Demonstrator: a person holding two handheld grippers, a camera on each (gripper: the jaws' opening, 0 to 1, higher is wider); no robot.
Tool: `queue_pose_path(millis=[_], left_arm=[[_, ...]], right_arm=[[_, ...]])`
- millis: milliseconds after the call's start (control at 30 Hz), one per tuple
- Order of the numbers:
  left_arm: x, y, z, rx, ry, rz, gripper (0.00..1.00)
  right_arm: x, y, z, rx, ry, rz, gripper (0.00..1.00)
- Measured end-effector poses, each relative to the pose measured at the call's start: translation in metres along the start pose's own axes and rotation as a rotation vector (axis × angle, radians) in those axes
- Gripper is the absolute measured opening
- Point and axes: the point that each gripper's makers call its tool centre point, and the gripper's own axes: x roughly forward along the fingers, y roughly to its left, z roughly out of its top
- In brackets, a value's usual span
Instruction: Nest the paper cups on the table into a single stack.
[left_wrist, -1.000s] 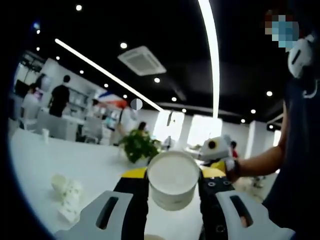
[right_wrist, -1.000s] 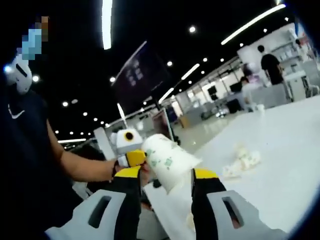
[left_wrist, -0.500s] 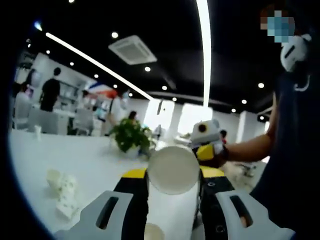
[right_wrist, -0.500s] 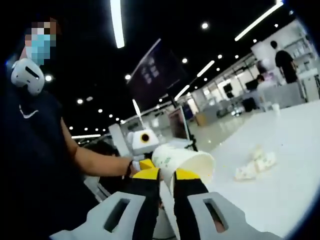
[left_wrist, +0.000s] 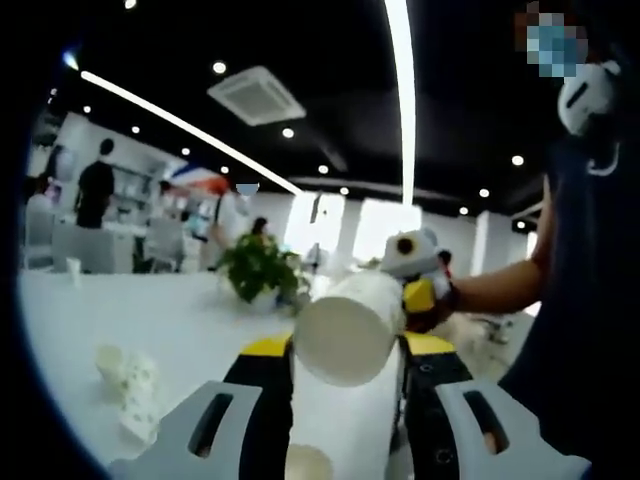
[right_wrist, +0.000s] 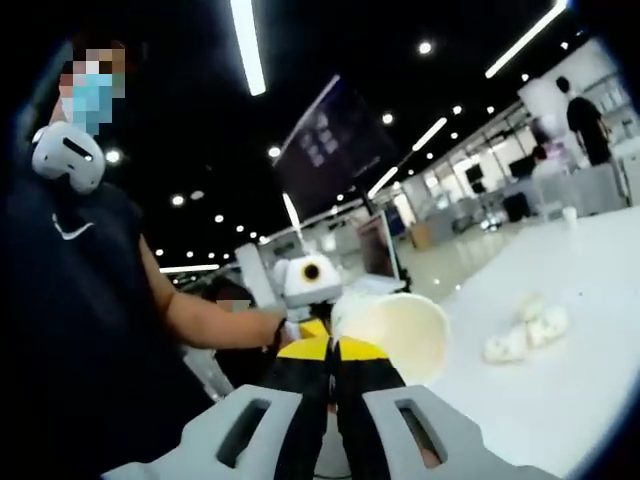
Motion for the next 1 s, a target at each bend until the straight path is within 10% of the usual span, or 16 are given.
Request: queue_pose_path(millis=[400, 1000], left_arm=[[-0.011, 0.03, 0.002, 0.079, 0.083, 0.214, 0.87], [-0.075, 0.068, -0.027, 0.146, 0.203, 0.47, 0.98]], right_arm=[[-0.001, -0.009, 0.019, -0.155, 0.114, -0.115, 0.0], [-0.006, -0.015, 0.057, -0.337, 0.345, -0.224, 0.0]])
